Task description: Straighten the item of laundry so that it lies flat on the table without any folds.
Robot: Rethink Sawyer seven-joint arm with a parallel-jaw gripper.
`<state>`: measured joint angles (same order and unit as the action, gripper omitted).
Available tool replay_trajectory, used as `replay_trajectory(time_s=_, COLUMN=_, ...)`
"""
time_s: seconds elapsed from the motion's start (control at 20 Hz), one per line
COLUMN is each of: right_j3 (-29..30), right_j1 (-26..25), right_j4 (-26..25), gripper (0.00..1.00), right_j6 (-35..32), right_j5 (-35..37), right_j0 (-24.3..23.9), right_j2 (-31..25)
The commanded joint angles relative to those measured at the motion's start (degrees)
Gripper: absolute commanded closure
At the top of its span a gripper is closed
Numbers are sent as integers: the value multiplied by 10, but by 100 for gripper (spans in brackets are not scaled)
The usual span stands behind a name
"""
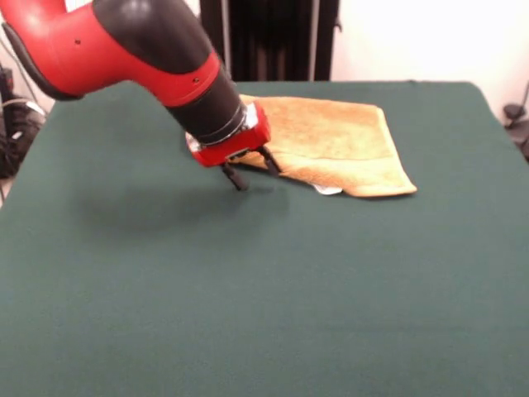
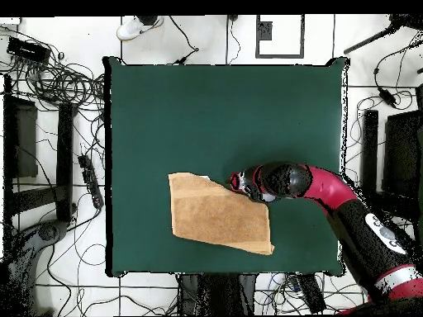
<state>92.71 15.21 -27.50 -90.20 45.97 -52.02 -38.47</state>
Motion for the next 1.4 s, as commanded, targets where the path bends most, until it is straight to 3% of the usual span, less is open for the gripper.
replay_trajectory(time_s=0.05, right_j3=-23, right_j1=-97, right_j4=24, gripper=0, right_j6=166, right_j5=110, right_j0=21, right_j2=-50)
replay_trajectory(time_s=0.3, right_j3=-20, right_j1=-101, right_j4=53, gripper=0, right_j6=129, right_j5=140, right_j0=19, right_j2=-52)
replay_trajectory(time_s=0.6, right_j3=-31, right_j1=-108, right_j4=42, gripper=0, right_j6=123, right_j5=134, right_j0=27, right_j2=-52)
replay_trajectory(time_s=0.95, right_j3=-26, right_j1=-120, right_j4=5, gripper=0, right_j6=120, right_j5=94, right_j0=30, right_j2=-42)
replay_trajectory(time_s=1.1, right_j3=-29, right_j1=-89, right_j4=-46, gripper=0, right_j6=86, right_j5=19, right_j0=43, right_j2=-23)
replay_trajectory(time_s=1.3, right_j3=-37, right_j1=-73, right_j4=-84, gripper=0, right_j6=83, right_j5=-12, right_j0=53, right_j2=-16)
replay_trajectory(time_s=1.35, right_j3=-39, right_j1=-69, right_j4=-96, gripper=100, right_j6=69, right_j5=-29, right_j0=56, right_j2=-16)
replay_trajectory(time_s=1.4, right_j3=-37, right_j1=-68, right_j4=-101, gripper=100, right_j6=64, right_j5=-41, right_j0=57, right_j2=-16)
